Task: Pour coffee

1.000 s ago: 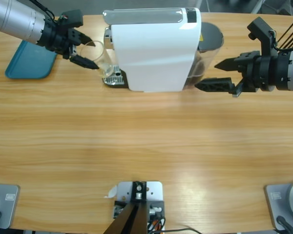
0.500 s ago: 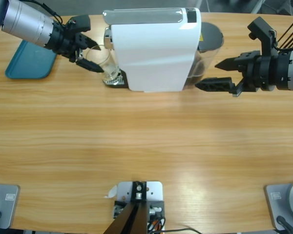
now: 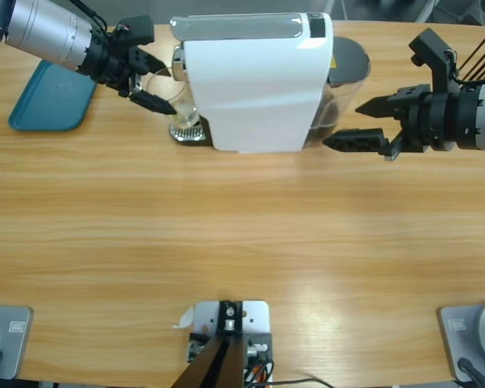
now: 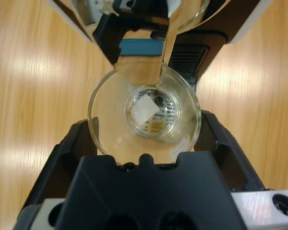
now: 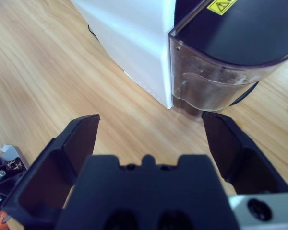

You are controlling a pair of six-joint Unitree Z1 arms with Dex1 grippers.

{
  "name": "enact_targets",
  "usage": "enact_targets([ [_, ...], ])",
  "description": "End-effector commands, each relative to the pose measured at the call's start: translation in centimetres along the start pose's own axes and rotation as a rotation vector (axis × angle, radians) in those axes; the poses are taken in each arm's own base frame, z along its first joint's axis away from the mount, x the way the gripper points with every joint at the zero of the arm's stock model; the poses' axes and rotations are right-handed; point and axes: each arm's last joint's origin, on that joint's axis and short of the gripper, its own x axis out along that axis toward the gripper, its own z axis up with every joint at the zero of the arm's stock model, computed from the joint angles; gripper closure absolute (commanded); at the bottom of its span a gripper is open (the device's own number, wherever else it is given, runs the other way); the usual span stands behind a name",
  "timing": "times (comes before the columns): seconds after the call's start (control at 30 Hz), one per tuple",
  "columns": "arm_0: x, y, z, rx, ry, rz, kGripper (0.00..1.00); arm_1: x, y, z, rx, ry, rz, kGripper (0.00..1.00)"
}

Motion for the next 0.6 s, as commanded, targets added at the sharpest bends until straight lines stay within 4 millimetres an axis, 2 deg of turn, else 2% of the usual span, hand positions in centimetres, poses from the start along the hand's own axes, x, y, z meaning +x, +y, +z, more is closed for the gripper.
enact_targets([
  [0.03,2.3,-0.53,-0.75,-0.03,0.021,-0.075,0.805,0.6,-0.41,-0.67,0.007,0.029,0.008,0.041],
  [0.6,3.24,-0.75,-1.56,-0.046,0.041,-0.099,0.795,0.72,-0.46,-0.7,0.009,0.033,0.007,0.041],
])
